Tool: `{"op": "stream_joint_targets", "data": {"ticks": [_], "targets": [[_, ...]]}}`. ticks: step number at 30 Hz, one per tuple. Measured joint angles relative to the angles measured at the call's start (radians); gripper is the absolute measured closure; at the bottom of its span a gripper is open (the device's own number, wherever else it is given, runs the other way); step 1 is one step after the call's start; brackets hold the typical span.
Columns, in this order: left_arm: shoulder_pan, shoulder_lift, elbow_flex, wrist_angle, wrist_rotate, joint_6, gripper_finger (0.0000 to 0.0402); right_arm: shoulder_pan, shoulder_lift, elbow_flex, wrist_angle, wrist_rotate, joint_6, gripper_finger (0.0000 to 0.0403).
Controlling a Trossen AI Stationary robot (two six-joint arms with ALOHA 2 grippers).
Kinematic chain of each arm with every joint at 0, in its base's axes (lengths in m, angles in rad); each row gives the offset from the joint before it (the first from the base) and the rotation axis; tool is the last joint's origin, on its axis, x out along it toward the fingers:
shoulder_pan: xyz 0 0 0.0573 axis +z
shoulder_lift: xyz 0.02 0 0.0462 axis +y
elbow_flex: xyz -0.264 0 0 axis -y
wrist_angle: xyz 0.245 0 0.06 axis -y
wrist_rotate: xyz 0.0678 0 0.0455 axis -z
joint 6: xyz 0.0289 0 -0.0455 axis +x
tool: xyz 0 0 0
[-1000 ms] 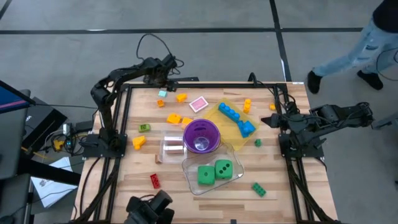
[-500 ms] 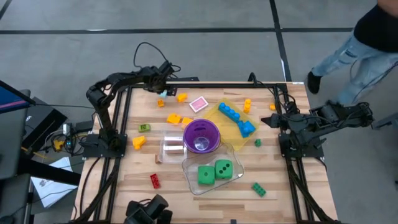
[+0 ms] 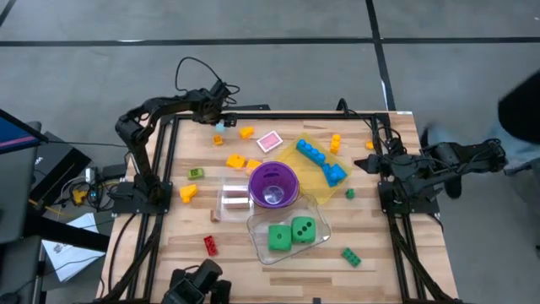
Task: Pick & Place Toys
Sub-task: Put the small light blue game piece into the yellow bin
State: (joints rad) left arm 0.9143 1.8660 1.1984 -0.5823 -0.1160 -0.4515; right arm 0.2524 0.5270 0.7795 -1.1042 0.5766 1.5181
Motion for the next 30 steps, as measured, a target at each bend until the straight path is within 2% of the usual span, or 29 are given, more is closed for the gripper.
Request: {"op": "stream_joint_targets", "data": {"ticks": [21,25,30], "targets": [[-0.005,0.089,0.004,-0.001,-0.017,0.002,0.0109,0.000,0.000,0.000,-0.010,0.008,0.012,0.0023],[-0.006,0.090,0.003,0.006,-0.017,0.006,0.0142,0.000,0.000,0.000,-0.011,0.008,0.011,0.0023],[-0.006,0.091,0.003,0.009,-0.017,0.006,0.0210,0.000,0.000,0.000,-0.022,0.008,0.010,0.0023]]}}
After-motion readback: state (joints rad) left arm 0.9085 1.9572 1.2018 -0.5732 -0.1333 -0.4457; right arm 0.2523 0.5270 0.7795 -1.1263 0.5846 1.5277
